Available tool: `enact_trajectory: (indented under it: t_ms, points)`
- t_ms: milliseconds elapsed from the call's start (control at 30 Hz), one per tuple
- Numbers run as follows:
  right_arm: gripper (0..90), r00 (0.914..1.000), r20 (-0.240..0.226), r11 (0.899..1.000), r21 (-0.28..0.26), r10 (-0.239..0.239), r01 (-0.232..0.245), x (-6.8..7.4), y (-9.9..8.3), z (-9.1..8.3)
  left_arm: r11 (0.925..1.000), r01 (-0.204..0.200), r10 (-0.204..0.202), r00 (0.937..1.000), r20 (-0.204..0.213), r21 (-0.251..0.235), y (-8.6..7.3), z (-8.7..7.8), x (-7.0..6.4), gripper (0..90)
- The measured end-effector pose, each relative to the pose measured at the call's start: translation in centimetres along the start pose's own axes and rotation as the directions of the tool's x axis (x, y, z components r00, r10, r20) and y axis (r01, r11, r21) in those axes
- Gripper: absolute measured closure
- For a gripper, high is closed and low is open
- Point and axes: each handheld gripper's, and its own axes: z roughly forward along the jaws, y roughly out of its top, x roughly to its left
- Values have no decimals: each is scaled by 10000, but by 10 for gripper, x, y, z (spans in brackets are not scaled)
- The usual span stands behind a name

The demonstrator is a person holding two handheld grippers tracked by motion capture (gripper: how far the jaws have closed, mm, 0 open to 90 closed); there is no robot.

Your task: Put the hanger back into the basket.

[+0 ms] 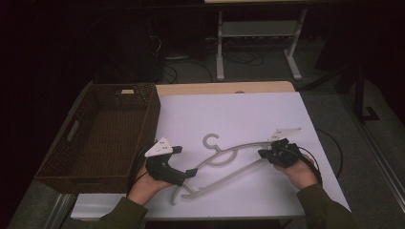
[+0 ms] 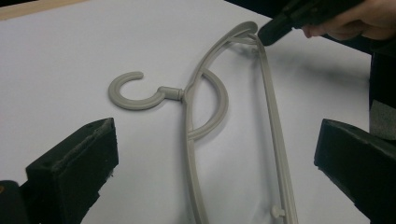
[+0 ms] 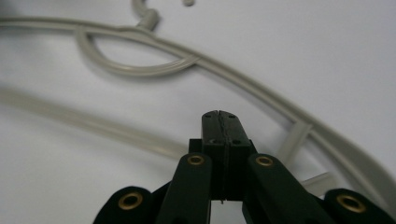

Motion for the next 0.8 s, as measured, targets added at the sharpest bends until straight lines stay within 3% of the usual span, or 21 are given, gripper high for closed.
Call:
enact_trajectory:
  t_ms: [267, 600, 800]
  points:
    - [897, 9990, -153, 9990, -154, -418, 416, 10, -7, 2, 10000, -14, 14, 10000, -18, 62, -1, 1, 0, 0]
    - [898, 9979, -487, 9991, 39, -428, 430, 14, -7, 10, 9999, -35, 35, 10000, -15, 106, -2, 2, 1, 0]
    - [898, 9977, -450, 9986, 162, -505, 512, 14, -7, 12, 9999, 9, -9, 10000, -5, 103, -2, 3, 0, 0]
